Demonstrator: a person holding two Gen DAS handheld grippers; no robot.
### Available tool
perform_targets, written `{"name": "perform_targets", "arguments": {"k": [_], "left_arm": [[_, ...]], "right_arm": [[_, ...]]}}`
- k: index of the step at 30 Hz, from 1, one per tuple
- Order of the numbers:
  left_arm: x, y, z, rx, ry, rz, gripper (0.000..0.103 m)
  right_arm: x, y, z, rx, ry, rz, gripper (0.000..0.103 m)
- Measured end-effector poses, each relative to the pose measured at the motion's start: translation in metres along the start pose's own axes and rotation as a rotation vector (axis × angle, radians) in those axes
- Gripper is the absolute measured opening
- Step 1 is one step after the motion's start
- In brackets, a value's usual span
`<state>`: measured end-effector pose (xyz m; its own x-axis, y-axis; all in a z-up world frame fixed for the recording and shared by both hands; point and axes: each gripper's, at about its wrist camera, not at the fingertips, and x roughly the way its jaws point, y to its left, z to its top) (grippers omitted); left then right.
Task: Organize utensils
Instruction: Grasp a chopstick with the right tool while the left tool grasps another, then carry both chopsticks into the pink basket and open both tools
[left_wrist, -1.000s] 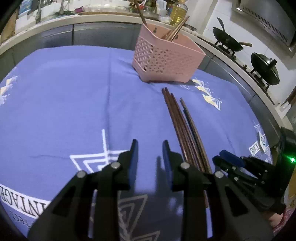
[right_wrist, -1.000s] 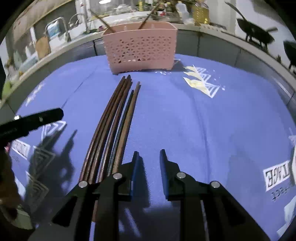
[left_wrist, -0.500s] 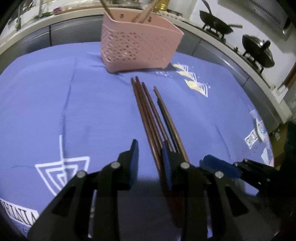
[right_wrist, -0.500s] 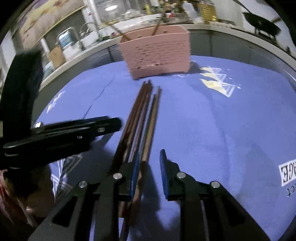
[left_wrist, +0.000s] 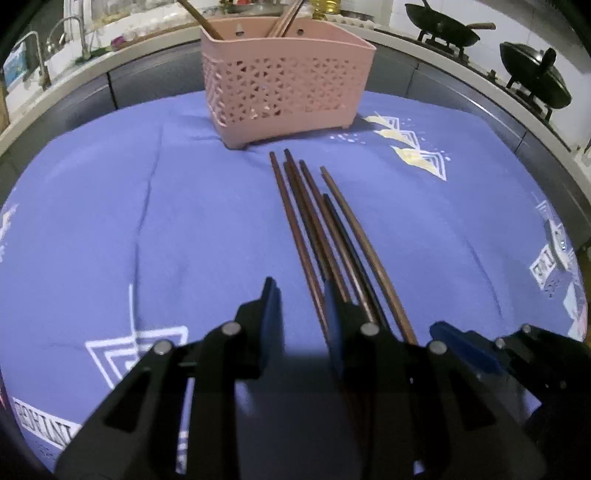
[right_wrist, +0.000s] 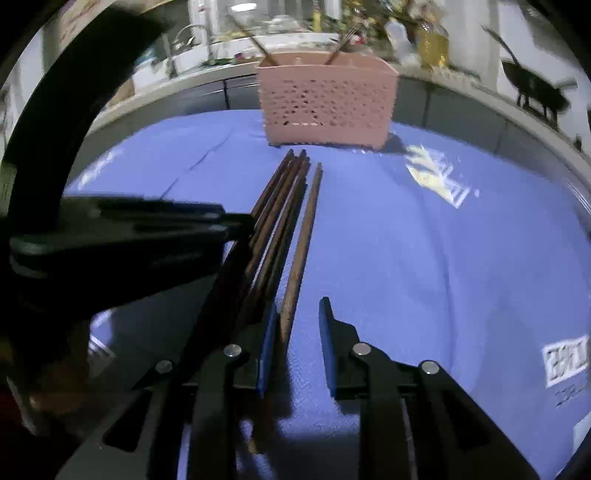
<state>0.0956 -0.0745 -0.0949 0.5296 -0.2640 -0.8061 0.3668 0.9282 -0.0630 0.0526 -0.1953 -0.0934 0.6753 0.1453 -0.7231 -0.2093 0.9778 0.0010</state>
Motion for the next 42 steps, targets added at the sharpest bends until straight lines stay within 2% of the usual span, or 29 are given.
{"name": "perform_targets", "arguments": {"k": [1,3,5,7,10,11,12,15,18,21,23,27,33,34,35,36,40,42], "left_arm": [[0.001,0.0,0.0,0.003,0.004,0.002,0.025],[0.001,0.0,-0.001,0.023,-0.001,0.039,0.016],[0.001,0.004,-0.002,0.024,-0.003,0.036,0.016],[0.001,0.007,0.0,0.008,0.004,0.025,0.016],[0.003,0.003,0.002,0.035,-0.004,0.05,0.016],[0.004,0.001,0.001,0.044,-0.01,0.056,0.016],[0.003,0.001,0.0,0.056,-0.015,0.054,0.012],[-0.002,0.01,-0.006,0.071,-0.01,0.041,0.007],[-0.014,0.027,-0.02,0.066,0.004,0.033,0.006],[-0.03,0.042,-0.042,0.085,0.017,0.001,0.007],[-0.035,0.046,-0.048,0.105,0.023,0.004,0.011],[-0.026,0.042,-0.035,0.149,0.023,0.022,0.02],[0.005,0.042,0.012,0.131,0.001,0.028,0.02],[0.009,0.043,0.018,0.119,0.0,0.021,0.019],[0.014,0.045,0.025,0.108,-0.004,0.015,0.01],[0.017,0.044,0.029,0.107,-0.002,0.006,0.007],[0.017,0.044,0.04,0.096,0.023,-0.012,0.005],[-0.005,0.05,0.048,0.069,-0.028,-0.055,0.005]], "right_arm": [[0.0,0.0,0.0,-0.005,-0.003,-0.005,0.023],[-0.001,-0.006,0.0,0.009,-0.007,-0.035,0.02],[-0.002,-0.016,0.0,0.037,-0.007,-0.057,0.02],[-0.003,-0.025,0.001,0.081,0.005,-0.034,0.02],[-0.001,-0.017,0.001,0.056,0.004,-0.029,0.02],[-0.001,-0.015,0.001,0.047,0.002,-0.028,0.018],[0.0,-0.014,0.001,0.04,-0.001,-0.026,0.009],[-0.003,-0.028,-0.002,0.091,0.014,-0.02,0.007],[-0.011,-0.043,-0.01,0.134,0.044,0.004,0.007],[-0.023,-0.047,-0.025,0.12,0.075,0.042,0.007],[-0.027,-0.046,-0.028,0.105,0.085,0.049,0.008],[-0.011,-0.045,-0.006,0.071,0.093,0.032,0.008],[0.036,-0.049,0.055,0.07,0.097,0.043,0.008],[0.045,-0.048,0.065,0.065,0.102,0.04,0.008],[0.052,-0.048,0.074,0.066,0.106,0.055,0.008],[0.056,-0.05,0.079,0.073,0.107,0.074,0.008],[0.067,-0.06,0.096,0.12,0.146,0.149,0.005],[0.053,-0.067,0.101,0.155,0.11,0.192,0.005]]}}
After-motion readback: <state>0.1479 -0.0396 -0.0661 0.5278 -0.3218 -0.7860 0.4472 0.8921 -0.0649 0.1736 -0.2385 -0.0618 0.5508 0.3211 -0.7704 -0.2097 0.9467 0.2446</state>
